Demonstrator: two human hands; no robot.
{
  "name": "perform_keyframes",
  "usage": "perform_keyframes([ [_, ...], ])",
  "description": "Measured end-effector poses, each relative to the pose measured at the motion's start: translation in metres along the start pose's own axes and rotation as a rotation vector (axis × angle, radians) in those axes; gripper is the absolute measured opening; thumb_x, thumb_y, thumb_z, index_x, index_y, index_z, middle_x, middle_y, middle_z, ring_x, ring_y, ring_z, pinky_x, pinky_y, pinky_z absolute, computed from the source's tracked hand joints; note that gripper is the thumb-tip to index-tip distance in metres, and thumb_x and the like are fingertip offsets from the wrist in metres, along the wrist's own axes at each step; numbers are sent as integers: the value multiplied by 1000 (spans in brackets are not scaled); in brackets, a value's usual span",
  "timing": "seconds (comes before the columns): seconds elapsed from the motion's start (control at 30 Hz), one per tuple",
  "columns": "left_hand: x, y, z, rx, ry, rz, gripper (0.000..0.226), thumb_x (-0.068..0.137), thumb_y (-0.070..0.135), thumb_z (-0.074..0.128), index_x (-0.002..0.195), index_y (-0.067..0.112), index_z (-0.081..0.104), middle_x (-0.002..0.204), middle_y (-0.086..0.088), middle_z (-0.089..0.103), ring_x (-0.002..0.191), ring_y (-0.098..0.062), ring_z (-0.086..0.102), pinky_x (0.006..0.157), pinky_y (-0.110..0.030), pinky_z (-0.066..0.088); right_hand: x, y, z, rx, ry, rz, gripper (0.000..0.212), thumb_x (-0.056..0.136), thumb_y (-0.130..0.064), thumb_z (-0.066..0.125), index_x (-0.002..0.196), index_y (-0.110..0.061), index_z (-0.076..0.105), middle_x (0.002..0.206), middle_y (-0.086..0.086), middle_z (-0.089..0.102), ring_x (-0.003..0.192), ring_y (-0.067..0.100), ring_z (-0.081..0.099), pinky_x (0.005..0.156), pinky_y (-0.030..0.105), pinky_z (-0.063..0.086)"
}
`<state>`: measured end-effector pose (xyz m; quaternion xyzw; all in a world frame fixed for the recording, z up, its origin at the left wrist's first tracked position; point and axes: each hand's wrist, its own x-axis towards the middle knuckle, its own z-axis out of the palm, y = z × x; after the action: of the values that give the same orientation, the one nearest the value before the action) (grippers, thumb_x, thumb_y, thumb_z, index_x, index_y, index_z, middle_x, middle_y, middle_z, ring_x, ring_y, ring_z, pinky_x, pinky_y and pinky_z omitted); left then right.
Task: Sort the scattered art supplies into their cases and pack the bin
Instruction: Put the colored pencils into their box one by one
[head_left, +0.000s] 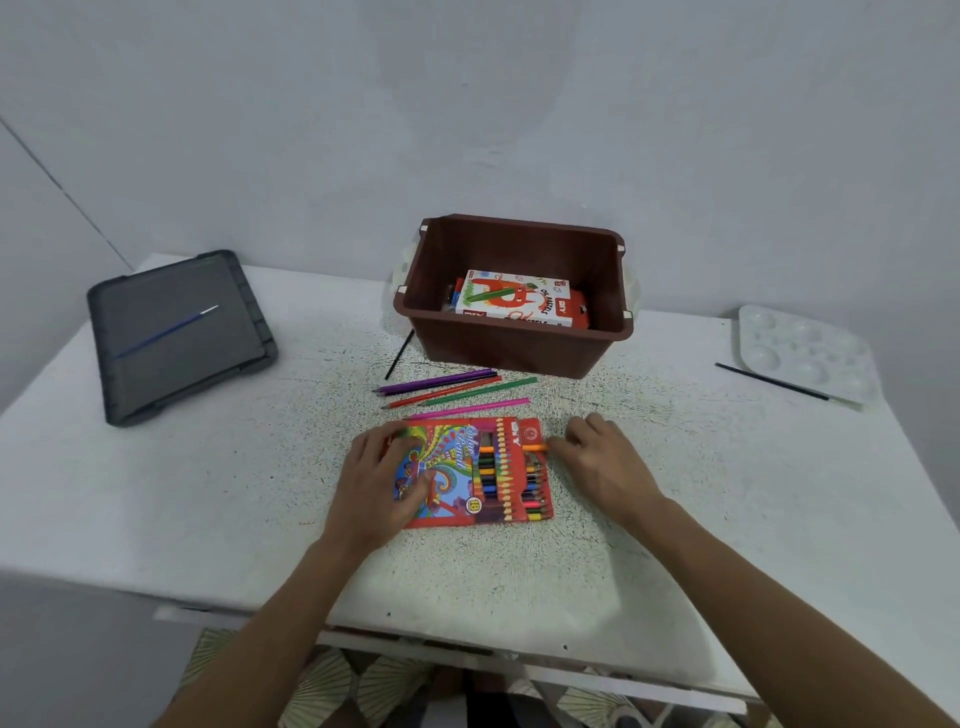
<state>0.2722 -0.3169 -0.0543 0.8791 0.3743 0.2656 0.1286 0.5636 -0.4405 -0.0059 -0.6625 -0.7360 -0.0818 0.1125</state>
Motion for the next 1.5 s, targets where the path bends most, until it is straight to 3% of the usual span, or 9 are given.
perform_keyframes([
  [0.23,0,8,-3,-33,-29,-32,58,85,57,52,121,13,61,133,-1,51,122,-11,42,92,-26,45,5,-15,14,113,-34,71,40,74,-30,83,107,-12,69,93,4,66,85,18,58,74,33,54],
  [0.4,0,9,-6,-77,-49,-34,58,84,58,52,124,16,59,136,2,47,124,-3,36,89,-21,43,-6,-26,17,270,-8,100,51,75,-19,82,121,-5,63,110,7,67,95,19,59,83,32,53],
  [0.57,0,8,-7,-107,-35,-47,51,85,52,53,121,17,61,135,2,49,121,-4,40,87,-23,46,-18,-27,15,436,64,184,40,91,-6,62,131,-4,56,112,9,63,97,19,58,82,32,54],
  [0.73,3,8,-4,-73,5,-104,46,90,49,50,119,14,60,127,0,56,113,-12,52,87,-27,49,-25,-31,12,542,30,290,42,98,-15,51,140,-13,48,121,5,60,104,9,48,88,25,42],
  [0.9,35,12,2,74,43,-151,33,92,38,54,112,13,65,113,-5,66,100,-22,62,88,-43,52,-25,-30,11,579,-10,339,46,100,-17,50,145,-18,41,130,2,57,112,3,43,95,20,35],
  [1.1,89,27,-2,234,-223,66,24,95,29,59,114,21,70,112,0,69,103,-22,63,91,-39,45,-25,-29,11,576,-42,312,50,98,-25,44,147,-17,38,131,3,58,115,6,44,101,30,40],
  [1.2,109,31,-2,261,-354,106,26,97,31,55,118,24,68,114,2,68,104,-19,62,88,-35,49,-23,-29,9,586,-49,332,52,96,-31,39,147,-18,38,132,1,58,115,5,44,99,26,36],
  [1.37,128,38,1,370,-415,157,24,97,29,56,117,23,67,110,2,66,98,-17,62,85,-33,47,-22,-29,7,601,-74,349,51,97,-31,39,146,-19,39,135,0,57,121,12,48,104,34,41],
  [1.5,127,42,6,443,-393,211,17,96,19,53,106,19,67,100,0,66,91,-22,63,82,-36,48,-22,-30,4,603,-99,361,53,96,-33,39,148,-20,37,136,-1,56,123,12,46,104,31,38],
])
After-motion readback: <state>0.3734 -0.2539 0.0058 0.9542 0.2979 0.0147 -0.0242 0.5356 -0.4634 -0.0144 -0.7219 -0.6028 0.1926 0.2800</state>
